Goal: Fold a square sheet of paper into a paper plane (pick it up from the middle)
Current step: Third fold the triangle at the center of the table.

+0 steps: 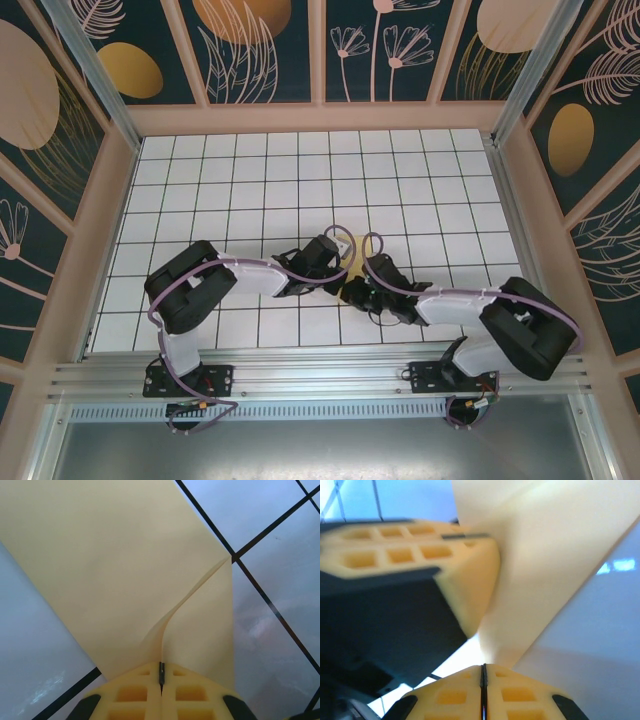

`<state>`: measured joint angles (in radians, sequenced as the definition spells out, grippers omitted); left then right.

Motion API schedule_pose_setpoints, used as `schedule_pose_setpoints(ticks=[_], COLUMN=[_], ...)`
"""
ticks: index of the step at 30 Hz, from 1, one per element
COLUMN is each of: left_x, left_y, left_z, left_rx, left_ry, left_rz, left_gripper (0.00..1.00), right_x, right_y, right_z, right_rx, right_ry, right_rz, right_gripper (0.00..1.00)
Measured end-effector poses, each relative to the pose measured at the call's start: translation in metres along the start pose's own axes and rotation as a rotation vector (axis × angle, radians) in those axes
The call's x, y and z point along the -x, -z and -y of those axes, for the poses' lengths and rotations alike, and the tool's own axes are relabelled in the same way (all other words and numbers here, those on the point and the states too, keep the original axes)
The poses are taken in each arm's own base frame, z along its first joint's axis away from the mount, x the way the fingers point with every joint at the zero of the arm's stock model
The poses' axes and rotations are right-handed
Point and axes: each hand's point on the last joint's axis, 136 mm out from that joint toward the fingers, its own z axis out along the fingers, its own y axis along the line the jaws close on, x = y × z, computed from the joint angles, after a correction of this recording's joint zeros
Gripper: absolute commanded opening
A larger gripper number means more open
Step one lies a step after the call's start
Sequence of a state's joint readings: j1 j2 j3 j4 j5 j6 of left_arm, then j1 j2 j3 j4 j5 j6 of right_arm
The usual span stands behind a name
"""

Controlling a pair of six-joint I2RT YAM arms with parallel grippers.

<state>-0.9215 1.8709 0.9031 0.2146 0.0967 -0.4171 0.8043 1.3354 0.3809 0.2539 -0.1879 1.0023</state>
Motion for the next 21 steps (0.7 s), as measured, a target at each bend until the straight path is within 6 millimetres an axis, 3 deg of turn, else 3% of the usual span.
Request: schedule_pose_setpoints(ticks=[4, 11, 21], left_x=[0.0, 0.0, 0.0], left_y=[0.0, 0.0, 0.0], left_z=[0.0, 0.0, 0.0], left_rx=[0.003, 0.002, 0.001], left_ry=[0.007, 0.014, 0.013], left_rz=[0.001, 0.001, 0.0], left_gripper=[0.0, 0.0, 0.0], right_x=[0.024, 0.047, 0.045], right_y=[0.016, 0.029, 0.023], right_z=[0.001, 0.01, 0.024], right_rx=[0.025, 0.024, 0.001], right_ry=[-0.018, -0.032, -0.034], right_rz=[0.075, 0.126, 0.079], right_gripper=[0.13, 0.14, 0.15])
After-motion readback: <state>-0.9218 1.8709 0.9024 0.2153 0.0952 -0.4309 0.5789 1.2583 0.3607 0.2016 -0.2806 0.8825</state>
